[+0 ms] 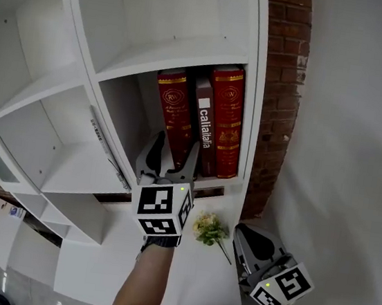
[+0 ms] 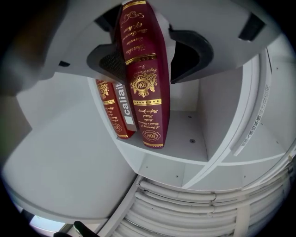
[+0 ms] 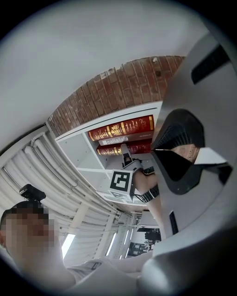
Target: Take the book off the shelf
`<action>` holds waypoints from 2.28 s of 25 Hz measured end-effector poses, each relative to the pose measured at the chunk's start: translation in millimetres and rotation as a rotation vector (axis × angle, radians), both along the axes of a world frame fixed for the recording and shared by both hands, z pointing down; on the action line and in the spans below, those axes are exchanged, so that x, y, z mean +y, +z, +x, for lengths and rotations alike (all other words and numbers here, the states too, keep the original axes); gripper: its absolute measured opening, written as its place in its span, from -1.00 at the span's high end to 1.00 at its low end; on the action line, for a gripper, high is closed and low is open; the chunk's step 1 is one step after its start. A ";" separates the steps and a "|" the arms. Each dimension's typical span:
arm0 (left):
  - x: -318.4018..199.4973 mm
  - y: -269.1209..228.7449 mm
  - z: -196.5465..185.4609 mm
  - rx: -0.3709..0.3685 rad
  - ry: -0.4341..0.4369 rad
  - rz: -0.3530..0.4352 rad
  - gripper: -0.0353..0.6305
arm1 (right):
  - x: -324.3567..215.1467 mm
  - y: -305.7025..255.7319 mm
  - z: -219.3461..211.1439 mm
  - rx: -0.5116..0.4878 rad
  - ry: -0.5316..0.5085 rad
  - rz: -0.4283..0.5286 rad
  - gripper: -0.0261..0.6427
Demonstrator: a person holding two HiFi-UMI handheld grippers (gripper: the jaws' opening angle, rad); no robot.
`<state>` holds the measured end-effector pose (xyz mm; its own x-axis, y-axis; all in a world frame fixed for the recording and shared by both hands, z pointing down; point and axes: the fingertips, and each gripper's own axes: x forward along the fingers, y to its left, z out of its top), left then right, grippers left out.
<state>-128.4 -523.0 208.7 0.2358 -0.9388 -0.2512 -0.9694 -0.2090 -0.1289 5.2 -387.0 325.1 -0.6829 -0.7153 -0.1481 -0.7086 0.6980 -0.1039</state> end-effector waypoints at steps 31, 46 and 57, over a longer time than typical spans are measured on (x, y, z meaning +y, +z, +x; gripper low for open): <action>-62.9 -2.7 -11.6 -0.039 -0.001 -0.123 0.08 | -9.6 0.4 8.9 -0.005 0.010 -0.012 0.87; 1.3 -4.1 -28.7 0.016 -0.054 -0.061 0.11 | 14.1 2.3 0.7 -0.004 -0.065 -0.017 0.87; 71.7 -5.0 -22.2 0.025 -0.057 -0.028 0.11 | 47.9 6.5 3.7 -0.006 -0.117 -0.022 0.87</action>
